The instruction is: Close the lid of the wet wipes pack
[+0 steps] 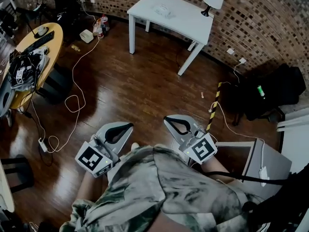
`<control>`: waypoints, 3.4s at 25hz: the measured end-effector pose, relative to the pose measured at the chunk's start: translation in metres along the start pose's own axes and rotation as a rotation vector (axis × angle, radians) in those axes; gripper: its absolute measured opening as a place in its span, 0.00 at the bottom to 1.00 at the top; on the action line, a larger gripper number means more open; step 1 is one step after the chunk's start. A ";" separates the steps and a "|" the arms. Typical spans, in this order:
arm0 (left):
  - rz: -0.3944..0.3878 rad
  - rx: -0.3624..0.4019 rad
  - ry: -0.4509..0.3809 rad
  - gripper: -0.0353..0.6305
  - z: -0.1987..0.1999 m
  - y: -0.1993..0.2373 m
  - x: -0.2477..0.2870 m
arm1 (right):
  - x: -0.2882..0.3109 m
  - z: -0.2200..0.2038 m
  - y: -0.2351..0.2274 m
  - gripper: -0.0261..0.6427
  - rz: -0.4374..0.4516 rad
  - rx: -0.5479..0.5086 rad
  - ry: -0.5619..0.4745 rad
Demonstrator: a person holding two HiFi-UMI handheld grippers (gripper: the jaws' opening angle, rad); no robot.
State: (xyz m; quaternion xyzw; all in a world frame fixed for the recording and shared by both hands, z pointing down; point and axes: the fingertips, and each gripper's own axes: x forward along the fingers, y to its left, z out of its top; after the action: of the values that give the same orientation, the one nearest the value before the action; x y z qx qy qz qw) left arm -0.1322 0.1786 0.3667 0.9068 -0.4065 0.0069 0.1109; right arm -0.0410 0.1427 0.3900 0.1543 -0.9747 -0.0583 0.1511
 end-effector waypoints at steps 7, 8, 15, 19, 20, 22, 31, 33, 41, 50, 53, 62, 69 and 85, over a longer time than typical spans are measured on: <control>-0.059 0.018 0.033 0.05 -0.006 -0.059 0.043 | -0.082 -0.023 0.006 0.05 -0.061 0.018 0.018; -0.068 0.020 0.029 0.05 -0.006 -0.072 0.051 | -0.094 -0.028 0.006 0.05 -0.065 0.024 0.018; -0.064 0.001 0.051 0.05 -0.026 -0.152 0.072 | -0.168 -0.052 0.013 0.05 -0.082 0.044 0.005; -0.050 -0.004 0.075 0.06 -0.038 -0.193 0.077 | -0.202 -0.066 0.026 0.05 -0.066 0.054 -0.009; -0.051 0.000 0.076 0.05 -0.039 -0.202 0.078 | -0.209 -0.069 0.029 0.05 -0.063 0.056 -0.014; -0.054 0.009 0.076 0.05 -0.038 -0.217 0.082 | -0.221 -0.071 0.032 0.05 -0.062 0.059 -0.023; -0.047 0.017 0.063 0.06 -0.035 -0.259 0.089 | -0.254 -0.071 0.037 0.05 -0.042 0.052 -0.038; -0.046 0.015 0.056 0.05 -0.036 -0.263 0.088 | -0.256 -0.072 0.039 0.05 -0.040 0.063 -0.026; -0.024 0.029 0.061 0.05 -0.029 -0.272 0.080 | -0.259 -0.058 0.046 0.05 -0.011 0.038 -0.054; -0.031 0.031 0.069 0.05 -0.030 -0.278 0.082 | -0.263 -0.057 0.052 0.05 -0.004 0.047 -0.057; -0.041 0.030 0.068 0.05 -0.033 -0.284 0.083 | -0.267 -0.061 0.056 0.05 -0.007 0.053 -0.057; -0.044 0.032 0.067 0.05 -0.032 -0.283 0.082 | -0.266 -0.052 0.059 0.05 -0.002 0.037 -0.068; -0.045 0.022 0.071 0.05 -0.035 -0.284 0.084 | -0.265 -0.052 0.062 0.05 0.011 0.037 -0.064; -0.048 0.012 0.092 0.05 -0.040 -0.275 0.087 | -0.259 -0.052 0.061 0.05 0.024 0.035 -0.058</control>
State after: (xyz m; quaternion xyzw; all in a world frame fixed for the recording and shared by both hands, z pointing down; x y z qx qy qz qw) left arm 0.1324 0.3002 0.3613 0.9157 -0.3790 0.0481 0.1244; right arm 0.1924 0.2793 0.3775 0.1435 -0.9813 -0.0441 0.1208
